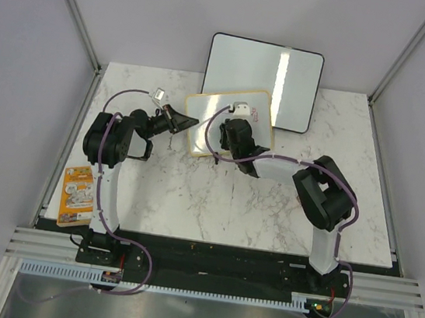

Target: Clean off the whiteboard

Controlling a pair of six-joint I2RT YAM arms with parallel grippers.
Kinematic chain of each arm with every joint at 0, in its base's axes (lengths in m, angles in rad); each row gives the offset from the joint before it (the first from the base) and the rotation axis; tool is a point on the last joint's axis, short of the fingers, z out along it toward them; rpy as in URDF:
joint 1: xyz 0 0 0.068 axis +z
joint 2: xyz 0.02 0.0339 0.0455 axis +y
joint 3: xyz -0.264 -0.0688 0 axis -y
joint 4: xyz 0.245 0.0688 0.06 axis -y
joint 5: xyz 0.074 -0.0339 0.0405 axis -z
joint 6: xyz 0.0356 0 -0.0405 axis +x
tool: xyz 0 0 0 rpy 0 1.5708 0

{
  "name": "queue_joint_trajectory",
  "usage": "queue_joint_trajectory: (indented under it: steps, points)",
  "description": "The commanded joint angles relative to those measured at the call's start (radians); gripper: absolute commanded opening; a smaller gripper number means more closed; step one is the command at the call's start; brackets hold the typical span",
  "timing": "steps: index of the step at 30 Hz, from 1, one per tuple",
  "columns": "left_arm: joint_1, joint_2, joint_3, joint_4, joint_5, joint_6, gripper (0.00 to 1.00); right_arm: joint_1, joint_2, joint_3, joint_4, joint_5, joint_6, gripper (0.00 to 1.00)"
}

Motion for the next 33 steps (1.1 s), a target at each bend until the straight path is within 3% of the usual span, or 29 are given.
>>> queue_joint_trajectory:
  steps: [1,9,17,21,25,33]
  points:
    - [-0.005,0.03,-0.014,0.238,0.119,0.036,0.02,-0.127,0.082,-0.082,-0.206,0.215,-0.001,0.0]
    - [-0.005,0.029,-0.013,0.238,0.121,0.036,0.02,0.064,0.09,-0.03,-0.181,0.151,-0.086,0.0]
    - [-0.005,0.03,-0.013,0.238,0.121,0.034,0.02,0.097,0.124,0.028,-0.218,0.189,-0.061,0.0]
    - [-0.005,0.029,-0.016,0.238,0.121,0.036,0.02,0.045,0.105,-0.022,-0.216,0.206,-0.014,0.0]
    - [-0.005,0.029,-0.016,0.238,0.121,0.034,0.02,-0.105,0.058,-0.116,-0.18,0.154,0.074,0.0]
    - [-0.005,0.029,-0.016,0.238,0.121,0.036,0.02,-0.255,-0.063,-0.225,-0.18,0.217,0.157,0.0]
